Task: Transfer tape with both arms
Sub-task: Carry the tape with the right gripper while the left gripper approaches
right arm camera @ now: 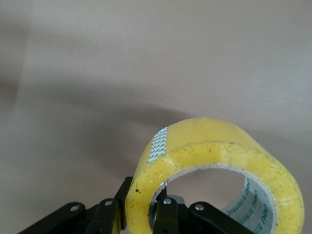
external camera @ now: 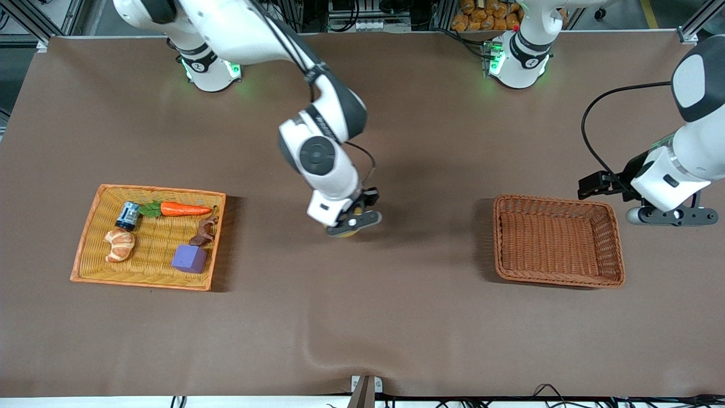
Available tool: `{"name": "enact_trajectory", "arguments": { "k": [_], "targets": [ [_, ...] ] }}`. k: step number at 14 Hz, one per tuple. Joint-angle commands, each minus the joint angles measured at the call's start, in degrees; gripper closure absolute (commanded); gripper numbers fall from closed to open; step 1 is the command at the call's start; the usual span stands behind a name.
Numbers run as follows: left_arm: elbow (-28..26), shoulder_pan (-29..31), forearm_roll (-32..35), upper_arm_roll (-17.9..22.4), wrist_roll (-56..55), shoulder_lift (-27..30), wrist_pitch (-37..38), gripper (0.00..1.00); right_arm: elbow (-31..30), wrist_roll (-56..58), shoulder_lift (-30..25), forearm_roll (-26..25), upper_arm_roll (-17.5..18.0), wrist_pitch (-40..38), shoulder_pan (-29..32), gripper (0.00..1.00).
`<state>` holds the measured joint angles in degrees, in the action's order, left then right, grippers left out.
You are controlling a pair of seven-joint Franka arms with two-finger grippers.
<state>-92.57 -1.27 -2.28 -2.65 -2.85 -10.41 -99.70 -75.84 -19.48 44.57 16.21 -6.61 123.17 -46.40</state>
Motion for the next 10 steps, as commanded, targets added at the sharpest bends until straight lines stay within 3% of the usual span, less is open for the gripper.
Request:
{"name": "enact_trajectory", "arguments": {
  "k": [1, 2, 4, 7, 10],
  "targets": [
    [-0.2, -1.6, -1.1, -1.5, -7.0, -2.1, -2.5, 0.0, 7.6, -5.0, 8.2, 0.9, -1.0, 1.7, -1.9, 1.0],
    [-0.2, -3.2, -0.7, -1.5, -9.6, -2.8, -2.9, 0.0, 7.5, -7.7, 9.0, 0.8, -1.1, 2.9, -2.3, 0.85],
    [-0.3, -5.1, -0.1, -1.5, -11.9, -4.1, -5.3, 0.0, 7.5, -7.9, 6.9, 0.4, -1.4, 0.4, -0.8, 0.04],
    [-1.0, -6.6, 0.0, -1.5, -13.1, -6.1, -9.1, 0.0, 7.2, -7.9, 1.2, 0.5, -4.6, -7.6, -0.4, 0.0],
    [-1.2, -10.2, -0.1, -1.5, -19.1, -8.4, -11.6, 0.0, 3.3, -1.4, -10.1, 0.5, -10.2, -16.5, 1.4, 0.0]
  ]
}}
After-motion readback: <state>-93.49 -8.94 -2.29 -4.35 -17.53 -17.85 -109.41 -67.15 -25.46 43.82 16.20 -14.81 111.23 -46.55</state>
